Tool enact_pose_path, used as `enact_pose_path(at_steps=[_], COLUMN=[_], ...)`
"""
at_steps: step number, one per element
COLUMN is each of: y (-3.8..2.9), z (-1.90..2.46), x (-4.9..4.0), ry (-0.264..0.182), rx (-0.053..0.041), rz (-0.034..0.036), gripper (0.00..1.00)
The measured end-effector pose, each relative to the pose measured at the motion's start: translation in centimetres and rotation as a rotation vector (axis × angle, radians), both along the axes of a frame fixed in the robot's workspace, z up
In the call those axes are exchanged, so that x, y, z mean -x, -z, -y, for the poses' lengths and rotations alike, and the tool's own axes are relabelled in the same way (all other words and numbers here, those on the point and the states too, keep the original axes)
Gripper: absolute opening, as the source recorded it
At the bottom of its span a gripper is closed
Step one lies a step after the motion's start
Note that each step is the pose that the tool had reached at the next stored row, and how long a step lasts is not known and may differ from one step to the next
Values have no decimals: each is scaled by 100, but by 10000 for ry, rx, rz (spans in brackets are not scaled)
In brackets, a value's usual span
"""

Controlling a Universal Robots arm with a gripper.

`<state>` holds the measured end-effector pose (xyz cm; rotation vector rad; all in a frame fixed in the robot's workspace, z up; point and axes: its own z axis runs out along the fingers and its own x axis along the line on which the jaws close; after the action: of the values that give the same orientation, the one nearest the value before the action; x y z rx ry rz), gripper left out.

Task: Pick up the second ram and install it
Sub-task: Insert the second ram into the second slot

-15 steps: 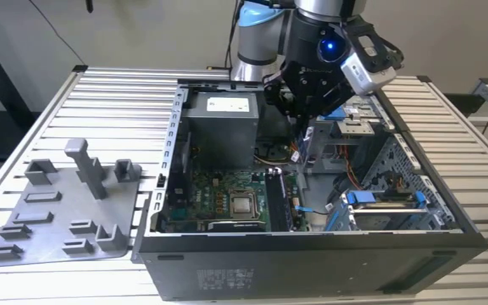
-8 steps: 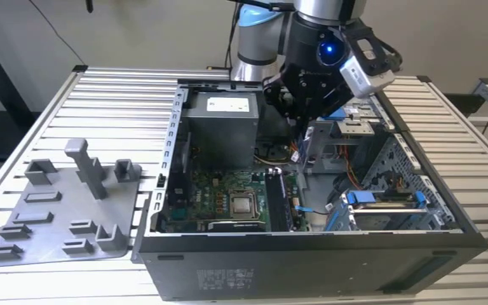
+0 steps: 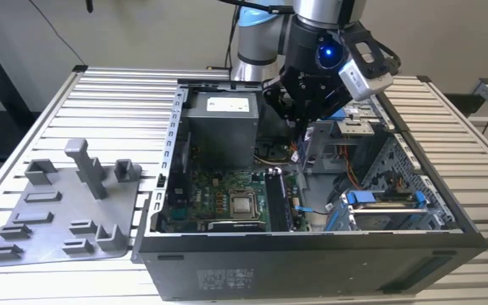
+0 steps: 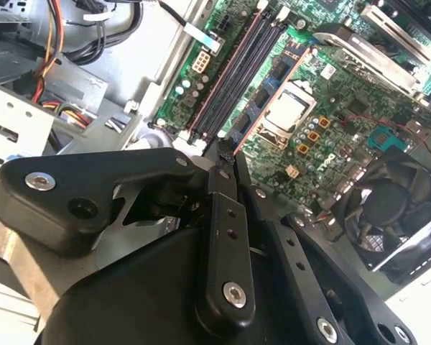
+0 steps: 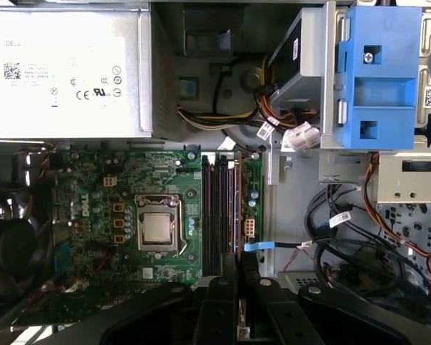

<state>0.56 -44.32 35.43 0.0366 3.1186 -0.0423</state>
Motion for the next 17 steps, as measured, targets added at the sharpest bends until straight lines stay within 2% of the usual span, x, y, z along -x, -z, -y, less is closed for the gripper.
enact_pose_path(at_steps=[2, 10, 17], y=[13, 108, 232], z=[0, 0, 0], x=[0, 0, 0], ry=[0, 0, 0], rx=[-2, 82, 113], rz=[1, 1, 2], gripper=[14, 14, 14])
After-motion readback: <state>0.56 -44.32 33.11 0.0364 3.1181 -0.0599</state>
